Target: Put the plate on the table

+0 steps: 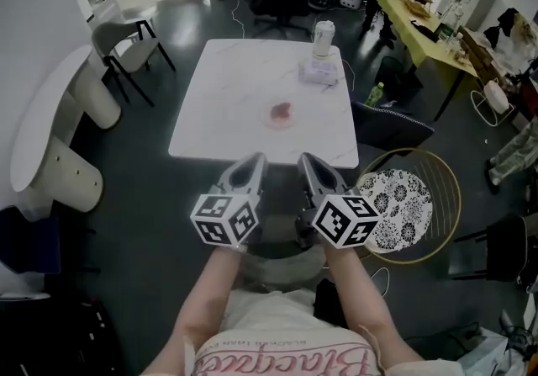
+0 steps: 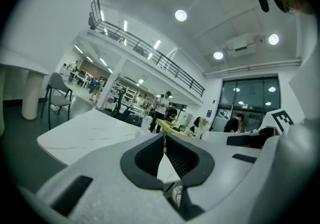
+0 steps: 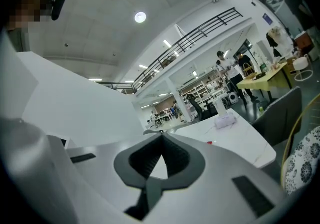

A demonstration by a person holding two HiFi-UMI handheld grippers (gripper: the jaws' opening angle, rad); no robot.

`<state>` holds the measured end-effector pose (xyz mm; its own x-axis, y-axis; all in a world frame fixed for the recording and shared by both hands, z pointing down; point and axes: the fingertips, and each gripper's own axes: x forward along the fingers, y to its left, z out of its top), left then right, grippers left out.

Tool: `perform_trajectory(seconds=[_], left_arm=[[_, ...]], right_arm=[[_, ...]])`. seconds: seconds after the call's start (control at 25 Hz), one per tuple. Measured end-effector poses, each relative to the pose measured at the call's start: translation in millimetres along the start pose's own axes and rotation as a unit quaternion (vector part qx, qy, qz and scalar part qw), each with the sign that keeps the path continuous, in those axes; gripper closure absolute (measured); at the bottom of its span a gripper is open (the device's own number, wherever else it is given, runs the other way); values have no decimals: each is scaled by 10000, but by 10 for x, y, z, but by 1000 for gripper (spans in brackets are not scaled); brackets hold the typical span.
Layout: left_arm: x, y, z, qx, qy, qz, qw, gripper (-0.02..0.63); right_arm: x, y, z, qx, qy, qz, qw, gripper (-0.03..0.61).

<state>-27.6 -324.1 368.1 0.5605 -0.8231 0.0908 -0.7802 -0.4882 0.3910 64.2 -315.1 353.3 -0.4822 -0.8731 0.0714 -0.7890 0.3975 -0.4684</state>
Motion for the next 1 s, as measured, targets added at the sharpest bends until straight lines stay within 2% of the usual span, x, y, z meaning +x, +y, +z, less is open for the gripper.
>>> perform_trajectory(seconds=[0.24,0.44,0.64,0.8,1.0], left_arm=[[-391,-185,86,42,-132,-173,9998,598],[-681,-336,42,38,-61,-258,9996,598],[-926,-466,49,239,-67,-285,9993,598],[-1051,-571,78,418,-130,-332,9985,598],[-1088,-554,132,359,-291,-259,9986,598]], right_arm=[[-314,393,-112,-142,30,113,9998,577],[-596,668,-142,-249,-68,127,9996,577],[-815,902,-142,-373,-151,178,9990,577],[-920,1022,-130,-524,-192,210,9982,577],[-899,1053,-175,-467,-136,297,9984,577]])
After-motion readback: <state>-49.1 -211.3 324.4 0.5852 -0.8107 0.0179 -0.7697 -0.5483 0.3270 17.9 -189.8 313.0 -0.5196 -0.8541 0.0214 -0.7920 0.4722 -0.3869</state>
